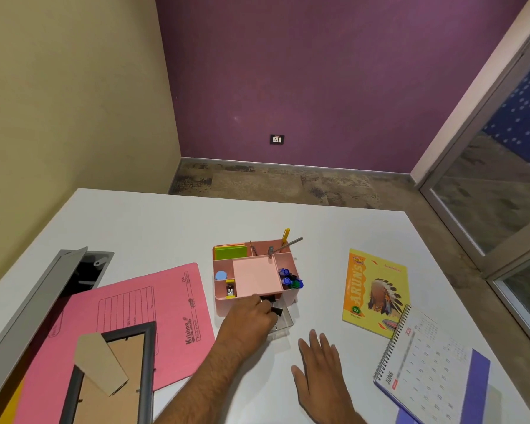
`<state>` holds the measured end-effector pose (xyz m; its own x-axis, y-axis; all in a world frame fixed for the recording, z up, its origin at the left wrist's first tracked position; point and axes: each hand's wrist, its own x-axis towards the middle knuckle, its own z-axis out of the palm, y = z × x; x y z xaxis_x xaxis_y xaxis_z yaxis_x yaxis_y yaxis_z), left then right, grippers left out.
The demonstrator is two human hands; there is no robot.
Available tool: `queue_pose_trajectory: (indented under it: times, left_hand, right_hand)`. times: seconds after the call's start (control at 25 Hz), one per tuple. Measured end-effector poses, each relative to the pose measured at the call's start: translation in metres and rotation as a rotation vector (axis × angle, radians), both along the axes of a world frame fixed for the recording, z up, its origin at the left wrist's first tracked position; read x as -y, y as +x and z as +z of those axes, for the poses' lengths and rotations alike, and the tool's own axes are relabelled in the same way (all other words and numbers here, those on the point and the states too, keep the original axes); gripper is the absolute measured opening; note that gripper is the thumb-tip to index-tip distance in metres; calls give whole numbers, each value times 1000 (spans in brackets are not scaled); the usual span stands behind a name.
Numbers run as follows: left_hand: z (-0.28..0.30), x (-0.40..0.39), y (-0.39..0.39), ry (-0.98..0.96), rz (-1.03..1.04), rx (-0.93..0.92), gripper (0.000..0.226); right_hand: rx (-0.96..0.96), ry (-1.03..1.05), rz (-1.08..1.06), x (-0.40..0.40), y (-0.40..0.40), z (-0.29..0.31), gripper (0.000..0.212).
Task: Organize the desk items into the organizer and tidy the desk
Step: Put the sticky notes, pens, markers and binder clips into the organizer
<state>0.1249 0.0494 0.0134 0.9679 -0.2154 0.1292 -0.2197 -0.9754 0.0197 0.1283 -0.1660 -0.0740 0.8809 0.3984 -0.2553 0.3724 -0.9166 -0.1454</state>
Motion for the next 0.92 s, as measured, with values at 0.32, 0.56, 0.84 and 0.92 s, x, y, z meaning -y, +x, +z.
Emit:
queue_pose_trajectory:
  times: [0.32,0.56,0.84,0.92]
  left_hand:
    - [-5,3,-10,-35,-8,70,20]
    - [-8,-20,-36,-350,308,163,69]
    - [-23,-37,-58,-767,598,-92,149]
    - [-29,-38,-58,-822,574,-141,151]
  right_hand:
    - [-23,-2,33,1,3,-2,55]
    - [-67,371,-88,-7,20,26,78]
    - [-387,744,-182,-45,62,62,133]
    - [-398,763,-98,-50,66,66,124]
